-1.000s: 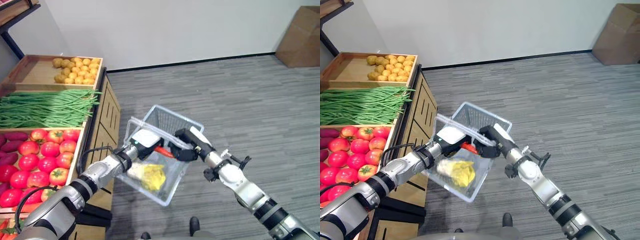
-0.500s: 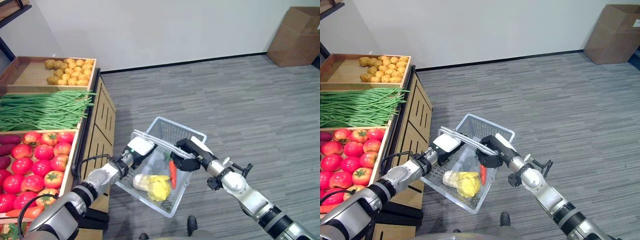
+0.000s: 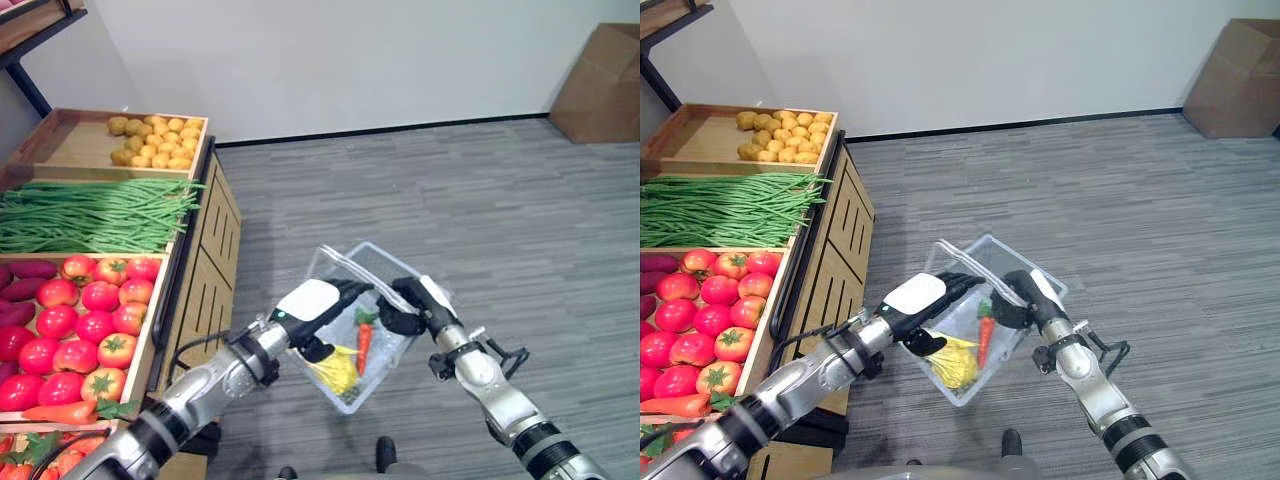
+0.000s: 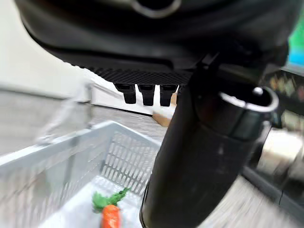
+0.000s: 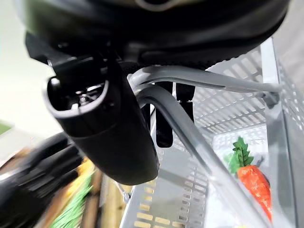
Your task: Get the vegetables into the basket
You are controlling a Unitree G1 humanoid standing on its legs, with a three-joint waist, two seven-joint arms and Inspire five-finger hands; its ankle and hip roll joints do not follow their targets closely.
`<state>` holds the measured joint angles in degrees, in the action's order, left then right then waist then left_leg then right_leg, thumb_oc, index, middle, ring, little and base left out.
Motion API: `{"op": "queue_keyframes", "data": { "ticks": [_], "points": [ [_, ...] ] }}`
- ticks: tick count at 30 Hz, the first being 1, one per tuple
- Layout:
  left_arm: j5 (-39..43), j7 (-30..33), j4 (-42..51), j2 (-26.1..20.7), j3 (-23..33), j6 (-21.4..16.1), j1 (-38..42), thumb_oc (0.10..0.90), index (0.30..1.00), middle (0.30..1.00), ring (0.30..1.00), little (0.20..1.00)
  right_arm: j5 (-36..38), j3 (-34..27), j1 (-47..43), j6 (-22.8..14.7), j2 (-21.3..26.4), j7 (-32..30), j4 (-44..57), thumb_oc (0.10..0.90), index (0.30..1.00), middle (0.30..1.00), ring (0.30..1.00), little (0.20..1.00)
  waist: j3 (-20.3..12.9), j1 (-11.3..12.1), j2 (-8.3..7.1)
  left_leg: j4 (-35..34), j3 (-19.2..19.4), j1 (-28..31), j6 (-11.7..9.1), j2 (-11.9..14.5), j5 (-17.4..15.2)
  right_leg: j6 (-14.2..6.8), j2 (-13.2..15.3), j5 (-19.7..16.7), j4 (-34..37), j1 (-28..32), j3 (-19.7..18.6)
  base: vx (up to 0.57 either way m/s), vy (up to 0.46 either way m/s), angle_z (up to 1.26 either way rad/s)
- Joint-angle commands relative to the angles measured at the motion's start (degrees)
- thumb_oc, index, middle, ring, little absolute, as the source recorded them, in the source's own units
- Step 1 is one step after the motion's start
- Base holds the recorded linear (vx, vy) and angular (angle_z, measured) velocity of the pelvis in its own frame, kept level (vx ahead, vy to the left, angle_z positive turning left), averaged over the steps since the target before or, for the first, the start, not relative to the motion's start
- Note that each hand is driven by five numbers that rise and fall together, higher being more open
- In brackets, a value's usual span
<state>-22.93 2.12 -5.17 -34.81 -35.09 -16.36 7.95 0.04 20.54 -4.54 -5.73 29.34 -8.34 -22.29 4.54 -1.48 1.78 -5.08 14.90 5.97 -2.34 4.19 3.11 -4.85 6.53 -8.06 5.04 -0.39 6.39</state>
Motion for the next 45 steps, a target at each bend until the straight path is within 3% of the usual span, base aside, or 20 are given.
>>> {"op": "queue_keyframes", "data": {
  "ticks": [1, 8, 11, 13, 14, 16, 18, 19, 26, 34, 35, 36, 45],
  "points": [
    [22.7, -2.4, -0.4, -1.0, 4.1, -0.6, -3.4, 0.900, 1.000, 1.000, 1.000, 1.000, -0.9, -7.4, -6.6, -5.0, -2.2, -6.3, -0.3, 0.400, 0.300, 0.300, 0.300, 0.300, -4.8, 1.6, -2.04, 0.1, -6.3, -3.3, -2.0, 1.6, -0.2, -5.7, 4.7, 3.4, 0.0, 3.1, 0.0, 0.00, -0.021, 0.14],
    [27.2, -5.0, -11.4, 1.4, 6.8, 1.5, -9.7, 0.900, 1.000, 1.000, 1.000, 1.000, -1.0, -9.0, -8.4, -4.3, -1.8, -7.4, -12.7, 0.400, 0.300, 0.300, 0.300, 0.300, -3.8, 3.0, -1.80, 0.1, -7.8, -4.7, -2.2, 1.5, 0.6, -5.5, 4.7, 3.4, 0.0, 2.9, 1.5, -0.01, -0.018, 0.15],
    [21.7, -3.5, -25.7, 5.2, 9.4, 3.2, -10.9, 0.900, 1.000, 1.000, 1.000, 1.000, -2.5, -9.4, -10.4, -2.7, -0.9, -7.9, -22.4, 0.400, 0.300, 0.300, 0.300, 0.300, -2.6, 3.9, -1.78, 0.1, -8.7, -6.1, -2.4, 1.8, 1.3, -5.3, 4.5, 3.2, 0.0, 2.2, 2.2, -0.04, -0.037, 0.20],
    [20.6, -3.1, -29.0, 6.4, 9.8, 3.2, -10.9, 0.900, 1.000, 1.000, 1.000, 1.000, -2.7, -9.5, -11.1, -2.5, -0.7, -8.2, -24.9, 0.400, 0.300, 0.300, 0.300, 0.300, -2.4, 4.0, -1.65, 0.1, -8.9, -6.4, -2.5, 1.9, 1.3, -5.3, 4.5, 3.1, 0.0, 1.9, 2.3, -0.02, -0.032, 0.07],
    [18.3, -2.1, -36.4, 8.5, 11.5, 3.9, -11.1, 0.900, 1.000, 1.000, 1.000, 1.000, -3.1, -9.7, -12.3, -2.0, 0.0, -8.4, -29.8, 0.400, 0.300, 0.300, 0.300, 0.300, -2.0, 4.4, -1.61, 0.1, -9.0, -6.9, -2.6, 2.1, 1.6, -5.2, 4.3, 3.1, 0.0, 1.5, 2.3, -0.01, -0.030, 0.05],
    [17.0, -1.6, -39.1, 9.4, 12.1, 4.1, -11.1, 0.900, 1.000, 1.000, 1.000, 1.000, -2.9, -9.8, -13.0, -1.8, 0.0, -8.6, -32.6, 0.400, 0.300, 0.300, 0.300, 0.300, -1.8, 4.5, -1.51, 0.1, -9.1, -7.0, -2.6, 2.2, 1.7, -5.1, 4.1, 3.2, 0.0, 1.3, 2.2, -0.01, -0.015, 0.02],
    [14.8, 1.9, -53.1, 13.4, 15.7, 5.8, -10.4, 0.900, 1.000, 1.000, 1.000, 1.000, -2.3, -10.6, -14.7, -1.2, 0.6, -9.3, -42.0, 0.400, 0.300, 0.300, 0.300, 0.300, -1.3, 5.0, -1.54, 0.1, -9.5, -7.5, -2.9, 2.5, 2.0, -4.8, 3.6, 3.3, 0.0, 0.9, 2.1, 0.02, -0.076, 0.05],
    [13.9, 2.9, -55.3, 14.0, 16.3, 6.3, -10.2, 0.900, 1.000, 1.000, 1.000, 1.000, -2.2, -10.7, -15.4, -1.0, 0.9, -9.2, -43.8, 0.400, 0.300, 0.300, 0.300, 0.300, -1.1, 5.3, -1.48, 0.1, -9.6, -7.7, -3.0, 2.6, 2.1, -4.7, 3.5, 3.4, 0.0, 0.7, 2.2, 0.02, -0.068, 0.06],
    [10.9, 8.5, -68.4, 17.8, 21.3, 10.7, -9.5, 0.900, 1.000, 1.000, 1.000, 1.000, -2.3, -10.6, -16.1, -0.4, 0.8, -9.2, -49.9, 0.400, 0.300, 0.300, 0.300, 0.300, -0.6, 5.5, -1.33, 0.1, -9.5, -7.7, -3.4, 3.5, 2.5, -4.1, 2.5, 3.7, 0.0, 0.2, 1.8, 0.03, -0.045, 0.00],
    [11.0, 8.4, -69.0, 19.3, 21.5, 11.4, -10.6, 0.900, 1.000, 1.000, 1.000, 1.000, -2.5, -11.2, -15.7, 0.5, 1.2, -9.2, -52.6, 0.400, 0.300, 0.300, 0.300, 0.300, -0.4, 5.6, -1.01, 0.1, -9.7, -7.5, -3.8, 4.3, 2.7, -3.6, 1.6, 4.3, 0.0, 0.4, 1.8, 0.03, -0.037, -0.01],
    [11.1, 8.5, -68.8, 19.5, 21.3, 11.3, -10.7, 0.900, 1.000, 1.000, 1.000, 1.000, -2.8, -11.4, -15.6, 0.6, 1.4, -9.6, -52.9, 0.759, 0.802, 0.802, 0.802, 0.802, -0.4, 5.6, -0.91, 0.1, -9.7, -7.4, -3.9, 4.4, 2.8, -3.5, 1.6, 4.4, 0.0, 0.5, 1.9, 0.05, -0.046, -0.01],
    [11.0, 8.5, -68.9, 19.8, 20.9, 11.4, -10.7, 0.900, 1.000, 1.000, 1.000, 1.000, -2.8, -11.7, -15.6, 0.8, 1.6, -9.8, -53.9, 0.900, 1.000, 1.000, 1.000, 1.000, -0.4, 5.6, -0.77, 0.1, -9.8, -7.3, -3.9, 4.5, 2.8, -3.5, 1.4, 4.6, 0.0, 0.6, 1.9, 0.03, -0.031, 0.00],
    [11.0, 8.7, -68.8, 20.0, 20.7, 11.6, -11.1, 0.900, 1.000, 1.000, 1.000, 1.000, -2.3, -13.8, -13.9, 1.5, 2.6, -10.2, -56.2, 0.900, 1.000, 1.000, 1.000, 1.000, -0.5, 5.2, -0.41, 0.1, -9.7, -6.9, -4.0, 4.6, 2.5, -3.3, 1.1, 5.0, 0.0, 0.8, 1.7, 0.01, -0.009, -0.01]
  ]
}}
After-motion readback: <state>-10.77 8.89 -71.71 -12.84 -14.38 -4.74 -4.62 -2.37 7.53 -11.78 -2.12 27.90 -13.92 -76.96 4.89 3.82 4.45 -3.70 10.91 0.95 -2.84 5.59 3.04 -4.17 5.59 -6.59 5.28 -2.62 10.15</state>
